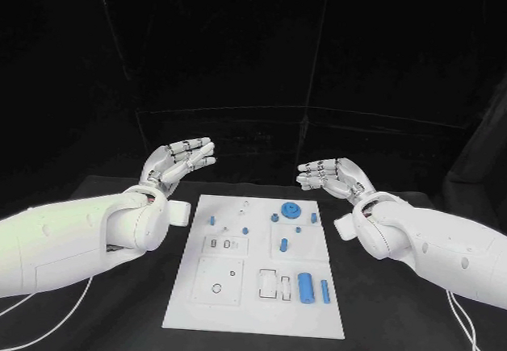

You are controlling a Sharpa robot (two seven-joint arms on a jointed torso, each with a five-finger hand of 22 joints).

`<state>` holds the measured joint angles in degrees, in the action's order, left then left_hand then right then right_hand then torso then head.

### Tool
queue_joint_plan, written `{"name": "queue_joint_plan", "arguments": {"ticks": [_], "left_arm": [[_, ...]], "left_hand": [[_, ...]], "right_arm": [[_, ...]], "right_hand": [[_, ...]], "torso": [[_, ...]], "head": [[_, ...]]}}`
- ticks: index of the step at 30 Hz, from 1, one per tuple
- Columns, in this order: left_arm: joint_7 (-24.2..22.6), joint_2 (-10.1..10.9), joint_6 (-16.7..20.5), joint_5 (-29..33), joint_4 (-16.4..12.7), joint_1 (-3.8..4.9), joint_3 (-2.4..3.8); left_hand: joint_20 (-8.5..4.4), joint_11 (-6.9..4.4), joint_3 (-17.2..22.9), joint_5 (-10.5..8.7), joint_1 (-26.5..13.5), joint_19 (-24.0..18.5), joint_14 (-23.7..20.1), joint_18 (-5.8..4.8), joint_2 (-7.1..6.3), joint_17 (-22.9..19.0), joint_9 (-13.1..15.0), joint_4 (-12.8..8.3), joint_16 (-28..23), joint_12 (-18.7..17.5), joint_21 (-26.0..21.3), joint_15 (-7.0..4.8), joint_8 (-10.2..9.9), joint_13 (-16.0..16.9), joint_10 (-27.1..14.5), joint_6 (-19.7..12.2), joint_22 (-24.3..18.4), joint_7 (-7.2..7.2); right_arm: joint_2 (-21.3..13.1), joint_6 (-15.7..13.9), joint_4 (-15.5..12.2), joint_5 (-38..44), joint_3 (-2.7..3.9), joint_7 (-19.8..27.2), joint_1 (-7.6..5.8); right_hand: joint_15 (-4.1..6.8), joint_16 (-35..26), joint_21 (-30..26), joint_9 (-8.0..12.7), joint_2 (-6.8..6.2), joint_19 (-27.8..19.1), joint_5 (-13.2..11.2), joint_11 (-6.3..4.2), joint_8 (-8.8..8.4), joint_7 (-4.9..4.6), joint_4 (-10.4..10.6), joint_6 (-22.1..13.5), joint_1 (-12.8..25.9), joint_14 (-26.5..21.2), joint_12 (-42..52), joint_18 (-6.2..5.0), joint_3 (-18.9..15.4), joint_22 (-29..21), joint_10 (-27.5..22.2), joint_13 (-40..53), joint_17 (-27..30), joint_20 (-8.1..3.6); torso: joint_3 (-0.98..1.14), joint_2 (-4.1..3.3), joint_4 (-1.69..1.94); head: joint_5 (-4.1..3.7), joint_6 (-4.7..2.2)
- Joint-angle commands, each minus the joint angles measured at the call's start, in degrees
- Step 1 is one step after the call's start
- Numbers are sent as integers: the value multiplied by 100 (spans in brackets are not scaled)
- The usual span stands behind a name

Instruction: Assemble the parts on the task board

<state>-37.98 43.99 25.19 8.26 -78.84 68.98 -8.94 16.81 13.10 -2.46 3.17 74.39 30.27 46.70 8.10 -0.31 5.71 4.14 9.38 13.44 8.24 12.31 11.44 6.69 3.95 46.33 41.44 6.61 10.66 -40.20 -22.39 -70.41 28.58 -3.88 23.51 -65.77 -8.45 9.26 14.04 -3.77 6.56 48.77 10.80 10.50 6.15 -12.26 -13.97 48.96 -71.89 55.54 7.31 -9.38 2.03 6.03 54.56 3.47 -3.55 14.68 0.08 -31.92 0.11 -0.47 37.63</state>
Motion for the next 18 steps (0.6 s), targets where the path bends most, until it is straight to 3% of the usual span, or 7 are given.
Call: {"name": "queue_joint_plan", "arguments": {"ticks": [1, 3, 7, 10, 13, 18], "left_arm": [[-155, 61, -359, 29, -80, 11, 4], [-143, 124, -401, -11, -157, 12, 4], [-89, 282, -457, -217, -373, 13, 3], [-50, 381, -475, -361, -523, 14, 3], [-12, 461, -490, -483, -667, 15, 3], [33, 527, -513, -574, -838, 15, 3]], "left_hand": [[-14, -64, -25, -14, 96, 403, 352, 174, 11, 42, 30, -97, 125, 84, 169, -98, 90, 18, 290, 401, 67, 422], [-46, -166, -45, -14, 161, 699, 751, 246, 35, 87, 57, -226, 242, 201, 281, -205, 194, 41, 658, 796, 96, 360], [-173, -303, -73, -12, 255, 1214, 1272, 271, 80, 173, 48, -433, 344, 304, 453, -365, 260, 61, 1147, 1124, 134, 250], [-236, -355, -75, -10, 290, 1423, 1438, 264, 121, 211, 30, -524, 339, 306, 501, -415, 259, 59, 1321, 1240, 135, 210], [-318, -410, -73, -8, 320, 1681, 1679, 259, 177, 284, -2, -642, 344, 266, 543, -492, 228, 47, 1498, 1358, 126, 167], [-350, -424, -90, -9, 292, 1819, 1779, 255, 229, 344, -33, -739, 245, 156, 499, -514, 153, 17, 1577, 1420, 73, 157]], "right_arm": [[-16, -68, 10, 1062, 9, -159, -57], [-21, -52, 19, 1488, 10, -310, -103], [3, 34, 44, 2549, 14, -768, -225], [34, 144, 43, 3298, 15, -1143, -316], [74, 266, 20, 4005, 17, -1512, -405], [156, 447, -14, 4861, 20, -1944, -504]], "right_hand": [[201, 58, 252, -2, -39, 655, -82, -135, -29, -18, -214, 602, -105, 868, -64, -127, 16, 32, 609, 13, -33, -200], [243, 60, 297, -4, -64, 745, -83, -167, -44, 9, -245, 662, -139, 990, -79, -126, 27, 40, 700, 15, -39, -244], [428, 154, 546, -16, -189, 1094, 31, -287, -36, 119, -264, 886, -358, 1457, -88, -111, 125, 136, 1042, 22, -108, -430], [573, 288, 844, -20, -272, 1384, 45, -386, -29, 184, -265, 1044, -448, 1876, -87, -110, 183, 282, 1326, 29, -207, -597], [706, 447, 1278, -10, -361, 1644, 54, -493, -70, 250, -256, 1169, -463, 2326, -153, -97, 232, 515, 1581, 28, -361, -765], [840, 721, 1779, -3, -440, 1907, 38, -567, -150, 293, -255, 1217, -417, 2850, -247, -102, 270, 794, 1739, 34, -583, -902]], "torso": [[-3, -106, 19], [-1, -157, 22], [-12, -299, 51], [-19, -336, 65], [-30, -442, 113], [-30, -547, 160]], "head": [[-9, -24], [-12, -50], [-42, -104], [-62, -69], [-119, -134], [-173, -161]]}}
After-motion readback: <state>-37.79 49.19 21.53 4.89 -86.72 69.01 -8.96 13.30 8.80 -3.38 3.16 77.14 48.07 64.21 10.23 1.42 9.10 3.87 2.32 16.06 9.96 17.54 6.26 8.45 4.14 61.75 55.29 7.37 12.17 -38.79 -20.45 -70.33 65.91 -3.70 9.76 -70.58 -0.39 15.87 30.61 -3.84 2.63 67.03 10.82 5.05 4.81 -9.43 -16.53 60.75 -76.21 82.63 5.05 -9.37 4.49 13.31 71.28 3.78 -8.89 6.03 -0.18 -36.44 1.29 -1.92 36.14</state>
